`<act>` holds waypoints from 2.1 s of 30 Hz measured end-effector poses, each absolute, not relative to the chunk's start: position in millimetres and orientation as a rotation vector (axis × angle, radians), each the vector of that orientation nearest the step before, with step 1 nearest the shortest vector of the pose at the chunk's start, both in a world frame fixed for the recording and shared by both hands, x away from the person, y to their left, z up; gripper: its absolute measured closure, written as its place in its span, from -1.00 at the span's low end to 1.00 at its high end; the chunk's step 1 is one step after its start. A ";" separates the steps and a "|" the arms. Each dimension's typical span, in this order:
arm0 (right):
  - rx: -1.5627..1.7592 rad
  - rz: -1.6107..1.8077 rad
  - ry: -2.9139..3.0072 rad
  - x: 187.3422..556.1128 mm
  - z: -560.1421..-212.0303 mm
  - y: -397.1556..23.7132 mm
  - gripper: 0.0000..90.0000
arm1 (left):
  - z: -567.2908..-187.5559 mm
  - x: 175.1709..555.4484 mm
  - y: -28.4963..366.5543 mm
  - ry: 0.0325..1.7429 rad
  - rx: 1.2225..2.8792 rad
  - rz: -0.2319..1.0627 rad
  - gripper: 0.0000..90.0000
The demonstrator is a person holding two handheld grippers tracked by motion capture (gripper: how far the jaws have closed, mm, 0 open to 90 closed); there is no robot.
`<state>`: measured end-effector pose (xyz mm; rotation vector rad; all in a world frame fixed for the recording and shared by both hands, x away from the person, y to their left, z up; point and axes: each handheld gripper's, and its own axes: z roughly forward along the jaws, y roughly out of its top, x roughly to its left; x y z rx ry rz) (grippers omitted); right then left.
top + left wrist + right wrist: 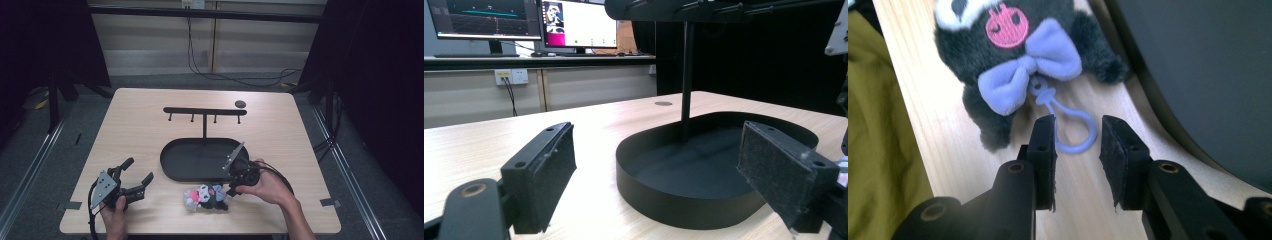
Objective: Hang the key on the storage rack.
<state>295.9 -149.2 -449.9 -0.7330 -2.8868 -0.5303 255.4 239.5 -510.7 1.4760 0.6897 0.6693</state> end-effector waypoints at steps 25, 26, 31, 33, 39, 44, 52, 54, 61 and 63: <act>-0.497 -0.288 -2.840 313.5 -463.9 -120.8 0.33 | -510.8 255.6 239.0 0.680 1.473 0.654 -0.66; -0.493 -0.285 -2.835 313.0 -463.9 -120.4 0.32 | -510.8 255.6 239.0 0.680 1.474 0.655 -0.66; -0.504 -0.325 -2.789 311.3 -459.3 -123.7 0.27 | -510.8 255.6 239.3 0.682 1.474 0.661 -0.66; -0.495 -0.338 -2.790 311.5 -459.0 -123.9 0.25 | -510.8 255.7 239.0 0.677 1.475 0.653 -0.66; -0.502 -0.324 -2.803 311.0 -465.0 -114.5 0.21 | -510.8 255.6 239.3 0.679 1.475 0.656 -0.66; -0.482 -0.290 -2.844 307.4 -467.2 -103.8 0.32 | -510.8 255.6 239.2 0.678 1.474 0.654 -0.66; -0.477 -0.208 -2.895 309.9 -467.2 -95.6 0.68 | -510.8 255.6 239.3 0.678 1.474 0.656 -0.66; -0.468 -0.181 -2.898 310.2 -466.7 -94.3 0.74 | -510.8 255.6 239.3 0.678 1.473 0.656 -0.66; -0.419 -0.104 -2.941 308.7 -466.6 -82.1 0.79 | -510.9 255.6 239.2 0.676 1.473 0.652 -0.66; -0.401 -0.063 -2.953 308.7 -467.0 -77.5 0.80 | -510.9 255.7 239.4 0.677 1.474 0.656 -0.66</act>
